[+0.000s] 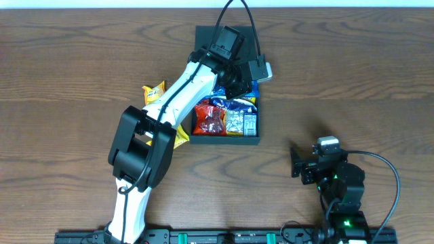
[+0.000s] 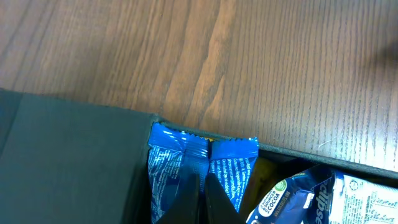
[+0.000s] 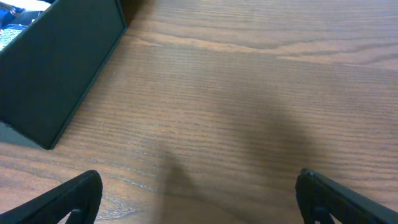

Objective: Pack container
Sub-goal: 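Open the left gripper and release the blue bar in the box, then withdraw the left gripper and move it to the yellow Julie's packet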

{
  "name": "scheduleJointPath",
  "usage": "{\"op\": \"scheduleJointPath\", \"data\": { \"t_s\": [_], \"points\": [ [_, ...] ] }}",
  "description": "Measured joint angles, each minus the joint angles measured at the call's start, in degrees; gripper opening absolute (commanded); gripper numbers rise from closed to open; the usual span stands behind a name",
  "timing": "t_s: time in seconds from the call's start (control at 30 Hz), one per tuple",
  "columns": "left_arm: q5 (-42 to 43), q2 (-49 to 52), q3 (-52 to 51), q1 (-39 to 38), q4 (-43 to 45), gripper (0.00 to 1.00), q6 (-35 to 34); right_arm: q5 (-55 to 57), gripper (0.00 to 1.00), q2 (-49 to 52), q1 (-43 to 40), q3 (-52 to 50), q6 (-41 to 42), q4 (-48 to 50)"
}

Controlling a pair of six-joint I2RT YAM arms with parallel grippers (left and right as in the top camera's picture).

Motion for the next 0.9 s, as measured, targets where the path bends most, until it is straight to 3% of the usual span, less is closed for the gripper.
{"op": "scheduleJointPath", "data": {
  "t_s": [0.9],
  "points": [
    [-3.3, 0.87, 0.0, -0.04, -0.94, 0.06, -2.86, 0.0, 0.99, 0.0, 0.0, 0.0, 0.0, 0.0]
  ]
}}
